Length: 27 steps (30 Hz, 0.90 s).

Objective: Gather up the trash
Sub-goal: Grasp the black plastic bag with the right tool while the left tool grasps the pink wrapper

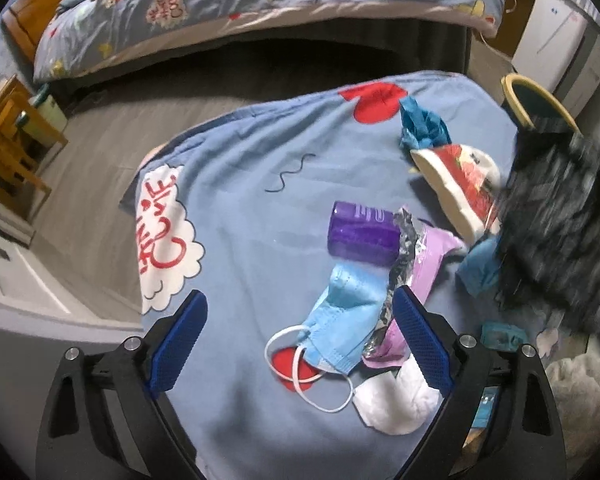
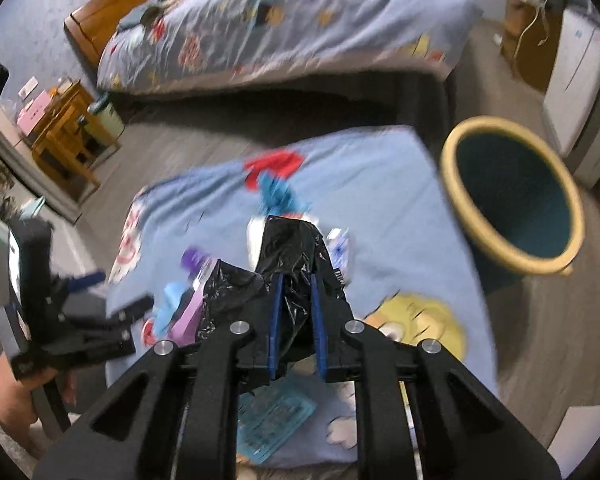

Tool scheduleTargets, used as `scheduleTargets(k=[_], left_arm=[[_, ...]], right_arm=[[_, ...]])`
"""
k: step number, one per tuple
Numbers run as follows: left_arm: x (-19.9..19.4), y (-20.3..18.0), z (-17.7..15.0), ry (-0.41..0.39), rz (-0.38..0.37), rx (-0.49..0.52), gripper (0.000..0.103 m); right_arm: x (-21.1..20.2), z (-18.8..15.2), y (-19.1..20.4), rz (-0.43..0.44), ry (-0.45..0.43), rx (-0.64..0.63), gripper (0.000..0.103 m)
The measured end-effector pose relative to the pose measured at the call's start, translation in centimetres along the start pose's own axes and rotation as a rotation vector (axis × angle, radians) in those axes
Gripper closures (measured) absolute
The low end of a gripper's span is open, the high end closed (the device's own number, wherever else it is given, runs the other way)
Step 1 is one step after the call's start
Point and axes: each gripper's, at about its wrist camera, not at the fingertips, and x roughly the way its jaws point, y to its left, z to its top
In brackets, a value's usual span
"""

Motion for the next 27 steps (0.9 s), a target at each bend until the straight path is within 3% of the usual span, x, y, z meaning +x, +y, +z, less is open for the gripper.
scheduleTargets(k=[7, 12, 17, 23, 25, 27], left_arm=[[2.3, -0.8, -0.2, 0.092, 0.021, 0.028, 0.027], [0.1, -1.7, 0.7, -0.042, -0.079, 0.019, 0.029], [0.9, -4.0, 0.7, -0.004, -0.098, 0.088, 0.033], [2.6, -6.5, 0.5, 0.067, -0.106, 0.175, 0.064], [2.9, -7.0, 0.4, 0.079, -0.106, 0.203, 0.081], [2.5, -7.2, 0.4, 0.061, -0.103, 0.217, 0.087]], right_arm=[[-1.1, 1.5, -1.5, 0.027, -0.05, 0.05, 0.09], [-1.0, 1.8, -1.6, 0.049, -0.052, 0.066, 0.09], [-1.5, 1.8, -1.9, 0.051, -0.067, 0.069, 0.09], [-1.6, 1.8, -3.0, 0.055, -0.063, 0.089, 0.09], [-1.6, 1.8, -3.2, 0.059, -0.061, 0.094, 0.09], [-1.6, 1.8, -3.3, 0.06, -0.065, 0.093, 0.09]])
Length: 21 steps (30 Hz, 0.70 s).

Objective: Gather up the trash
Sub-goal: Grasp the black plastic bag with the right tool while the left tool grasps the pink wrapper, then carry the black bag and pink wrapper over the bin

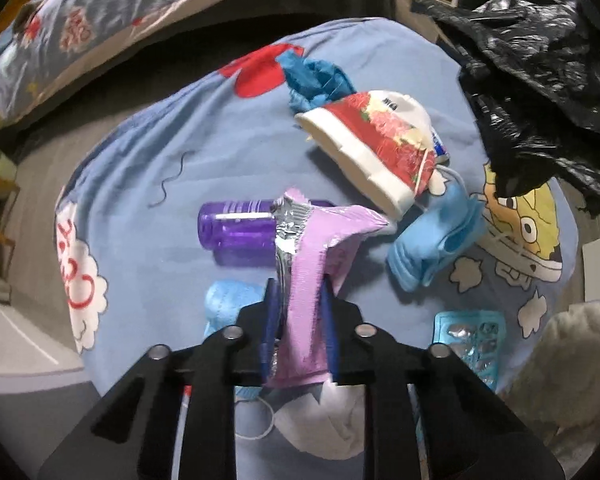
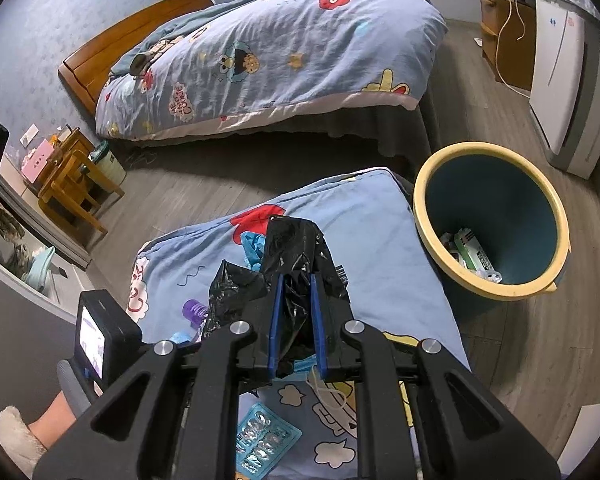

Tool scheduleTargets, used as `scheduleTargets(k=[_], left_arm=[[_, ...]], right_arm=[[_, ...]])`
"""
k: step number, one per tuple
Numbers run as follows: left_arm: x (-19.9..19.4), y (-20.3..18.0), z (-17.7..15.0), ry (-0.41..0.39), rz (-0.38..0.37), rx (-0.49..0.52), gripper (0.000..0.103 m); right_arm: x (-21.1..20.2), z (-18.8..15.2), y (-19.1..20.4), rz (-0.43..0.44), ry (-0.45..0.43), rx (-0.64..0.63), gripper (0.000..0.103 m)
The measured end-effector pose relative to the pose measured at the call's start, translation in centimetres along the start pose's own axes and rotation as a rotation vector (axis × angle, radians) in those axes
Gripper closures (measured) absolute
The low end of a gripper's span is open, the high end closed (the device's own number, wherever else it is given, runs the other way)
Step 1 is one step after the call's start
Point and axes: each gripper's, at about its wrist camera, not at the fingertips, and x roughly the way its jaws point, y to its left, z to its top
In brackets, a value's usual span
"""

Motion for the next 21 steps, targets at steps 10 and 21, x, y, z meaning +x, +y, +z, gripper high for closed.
scheduleTargets(k=[10, 21], left_arm=[[-6.2, 1.3, 1.0, -0.22, -0.037, -0.095, 0.09], [-10.6, 2.0, 3.2, -0.376, -0.059, -0.166, 0.09]], right_arm=[[-2.1, 1.3, -0.2, 0.006, -0.051, -0.006, 0.09], [-6.2, 7.9, -3.3, -0.053, -0.142, -0.049, 0.09]])
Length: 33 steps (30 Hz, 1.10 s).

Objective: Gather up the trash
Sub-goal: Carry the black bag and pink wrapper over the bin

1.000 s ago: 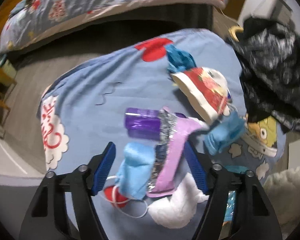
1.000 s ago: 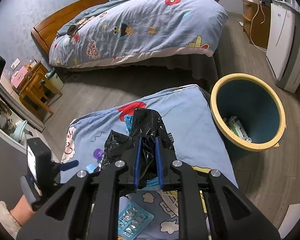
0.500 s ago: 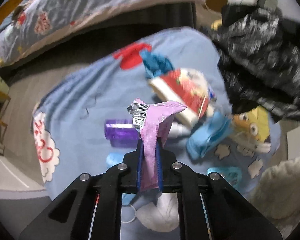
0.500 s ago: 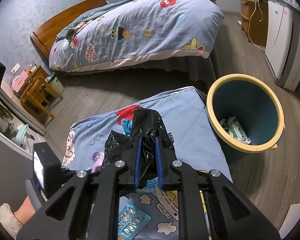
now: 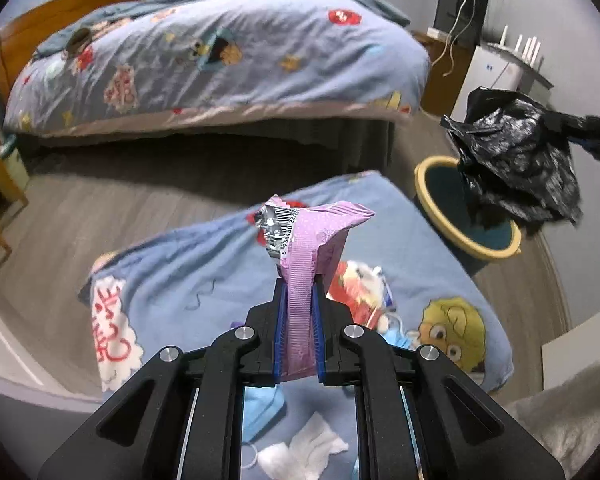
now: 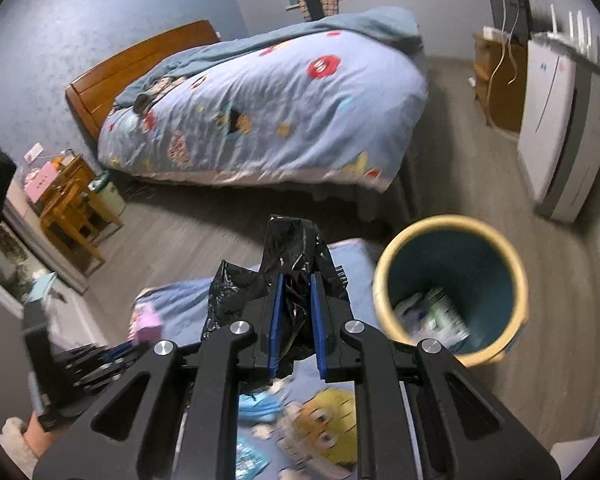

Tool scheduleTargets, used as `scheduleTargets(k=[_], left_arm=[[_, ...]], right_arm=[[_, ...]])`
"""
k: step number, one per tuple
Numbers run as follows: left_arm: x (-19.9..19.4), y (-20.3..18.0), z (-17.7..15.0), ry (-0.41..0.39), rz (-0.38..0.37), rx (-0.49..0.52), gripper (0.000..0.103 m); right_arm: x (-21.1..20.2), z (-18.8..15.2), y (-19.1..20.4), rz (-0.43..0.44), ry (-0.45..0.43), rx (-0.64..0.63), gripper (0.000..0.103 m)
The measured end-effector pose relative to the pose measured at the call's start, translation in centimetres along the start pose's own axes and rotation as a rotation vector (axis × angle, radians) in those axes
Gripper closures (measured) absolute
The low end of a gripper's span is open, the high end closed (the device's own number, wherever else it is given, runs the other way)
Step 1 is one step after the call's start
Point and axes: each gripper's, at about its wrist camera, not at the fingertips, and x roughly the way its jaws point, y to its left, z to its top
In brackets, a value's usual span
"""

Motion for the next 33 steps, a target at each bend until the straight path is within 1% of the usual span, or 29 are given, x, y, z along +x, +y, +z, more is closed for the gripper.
scheduleTargets(k=[2, 4, 5, 7, 13, 20, 23, 25, 30, 33], left_arm=[[0.1, -0.2, 0.0, 0.001, -0.001, 0.0, 0.09], [0.2, -0.4, 0.0, 0.006, -0.001, -0.004, 0.09], [0.5, -0.6, 0.0, 0.014, -0.004, -0.002, 0.09], [0.9, -0.9, 0.0, 0.02, -0.002, 0.007, 0.09], [3.2, -2.6, 0.7, 0.052, -0.011, 0.012, 0.09], [5.7, -7.3, 1.1, 0.094, -0.052, 0.081, 0.09], [6.2, -9.3, 1.6, 0.1, -0.082, 0.09, 0.09], [6.3, -10.3, 1.9, 0.096, -0.096, 0.096, 0.09], [7.2, -14.1, 2.4, 0.109, -0.135, 0.141, 0.09], [7.8, -15.9, 3.1, 0.112, -0.167, 0.134, 0.09]], right_arm=[[0.1, 0.7, -0.9, -0.038, -0.019, -0.013, 0.09], [0.7, 0.3, -2.2, -0.048, -0.031, 0.002, 0.09], [1.2, 0.0, -2.8, -0.042, -0.021, 0.016, 0.09], [3.2, -0.8, -4.0, -0.003, 0.051, 0.055, 0.09], [4.5, -0.8, -6.7, 0.001, 0.076, 0.091, 0.09], [3.4, -0.4, -11.4, -0.025, 0.047, 0.152, 0.09], [2.7, -0.4, -14.5, -0.069, 0.031, 0.203, 0.09], [2.5, -0.6, -16.2, -0.082, 0.026, 0.244, 0.09], [2.3, -1.0, -19.2, -0.133, 0.018, 0.303, 0.09], [2.4, -1.3, -20.8, -0.165, 0.02, 0.337, 0.09]])
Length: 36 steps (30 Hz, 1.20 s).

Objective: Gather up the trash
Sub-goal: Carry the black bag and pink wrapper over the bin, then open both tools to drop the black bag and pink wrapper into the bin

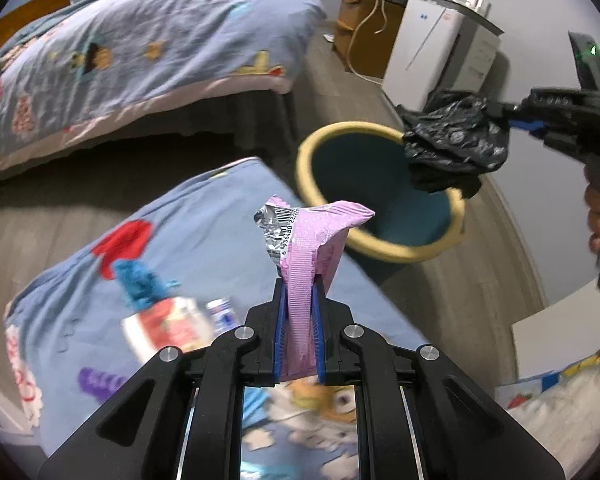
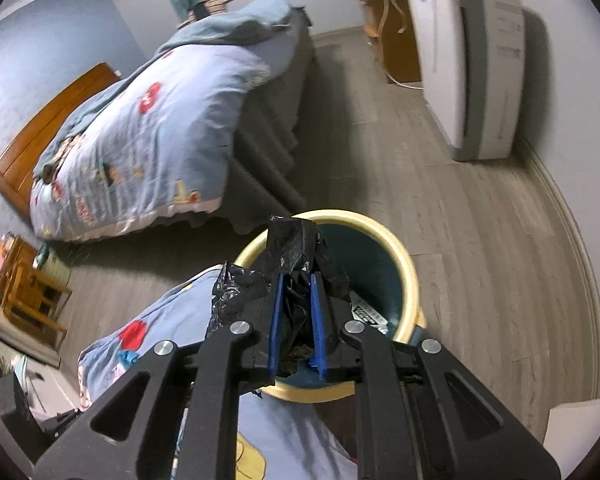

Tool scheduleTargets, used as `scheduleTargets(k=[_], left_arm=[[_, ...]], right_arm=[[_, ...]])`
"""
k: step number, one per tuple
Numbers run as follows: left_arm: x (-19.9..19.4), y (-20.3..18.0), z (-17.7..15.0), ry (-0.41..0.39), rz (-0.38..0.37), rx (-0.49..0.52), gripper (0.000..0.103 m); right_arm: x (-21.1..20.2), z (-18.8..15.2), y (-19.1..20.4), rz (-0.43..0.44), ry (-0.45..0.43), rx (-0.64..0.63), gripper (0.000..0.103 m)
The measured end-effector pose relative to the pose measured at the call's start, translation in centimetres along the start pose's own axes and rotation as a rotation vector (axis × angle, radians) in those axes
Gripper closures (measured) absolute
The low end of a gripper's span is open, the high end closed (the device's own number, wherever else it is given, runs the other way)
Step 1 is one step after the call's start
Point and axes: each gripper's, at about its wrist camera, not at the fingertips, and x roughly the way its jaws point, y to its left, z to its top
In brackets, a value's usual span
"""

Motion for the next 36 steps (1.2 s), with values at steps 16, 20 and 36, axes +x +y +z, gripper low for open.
scheduleTargets(k=[16, 20, 36], left_arm=[[6.2, -6.5, 7.0, 0.009, -0.015, 0.085, 0.09], [7.9, -6.7, 8.2, 0.008, 0.009, 0.072, 0.09], [7.9, -4.7, 10.3, -0.076, 0.02, -0.012, 0.04]], right_arm=[[4.1, -0.7, -4.0, -0.096, 0.095, 0.115, 0.09], [4.5, -0.7, -3.3, -0.09, 0.1, 0.101, 0.09], [4.6, 0.1, -3.0, -0.065, 0.046, 0.102, 0.044]])
